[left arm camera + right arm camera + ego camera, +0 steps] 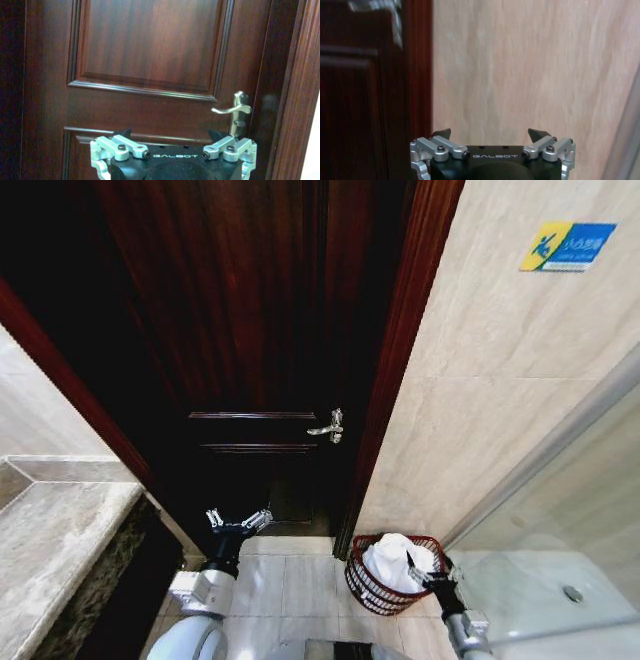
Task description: Discard the used towel into the hamper.
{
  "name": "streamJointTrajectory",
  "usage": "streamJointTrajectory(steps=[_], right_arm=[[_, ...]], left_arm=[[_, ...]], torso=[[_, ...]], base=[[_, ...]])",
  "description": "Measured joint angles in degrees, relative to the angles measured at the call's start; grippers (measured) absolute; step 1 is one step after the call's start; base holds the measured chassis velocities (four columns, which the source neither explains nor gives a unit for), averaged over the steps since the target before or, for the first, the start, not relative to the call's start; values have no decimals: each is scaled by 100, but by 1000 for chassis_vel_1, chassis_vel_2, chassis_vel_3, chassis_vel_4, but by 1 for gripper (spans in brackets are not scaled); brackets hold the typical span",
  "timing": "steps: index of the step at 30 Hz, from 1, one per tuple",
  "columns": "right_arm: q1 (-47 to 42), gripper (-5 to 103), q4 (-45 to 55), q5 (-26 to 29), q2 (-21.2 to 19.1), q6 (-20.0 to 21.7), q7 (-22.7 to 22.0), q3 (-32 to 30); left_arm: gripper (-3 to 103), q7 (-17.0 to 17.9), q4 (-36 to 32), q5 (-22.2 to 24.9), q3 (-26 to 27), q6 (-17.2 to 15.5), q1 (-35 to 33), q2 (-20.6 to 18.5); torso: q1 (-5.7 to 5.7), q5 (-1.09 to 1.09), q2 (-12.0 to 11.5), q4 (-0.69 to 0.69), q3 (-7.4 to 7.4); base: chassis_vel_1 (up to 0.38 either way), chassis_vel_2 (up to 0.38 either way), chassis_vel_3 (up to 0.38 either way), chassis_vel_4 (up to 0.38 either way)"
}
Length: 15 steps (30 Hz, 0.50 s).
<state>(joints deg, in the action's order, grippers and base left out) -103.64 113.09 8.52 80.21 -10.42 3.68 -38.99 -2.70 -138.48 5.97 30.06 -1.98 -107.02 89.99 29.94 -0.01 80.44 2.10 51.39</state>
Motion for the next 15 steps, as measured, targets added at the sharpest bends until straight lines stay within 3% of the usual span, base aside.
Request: streamJointTrajectory(steps=[15], right_arm=[[-619, 100, 1981, -349, 297, -22, -144, -12]], left_arm=[[100, 0, 0, 0, 0, 0, 0, 0]], torso=[[0, 1, -1, 0, 0]], base=[[0, 0, 0, 0]])
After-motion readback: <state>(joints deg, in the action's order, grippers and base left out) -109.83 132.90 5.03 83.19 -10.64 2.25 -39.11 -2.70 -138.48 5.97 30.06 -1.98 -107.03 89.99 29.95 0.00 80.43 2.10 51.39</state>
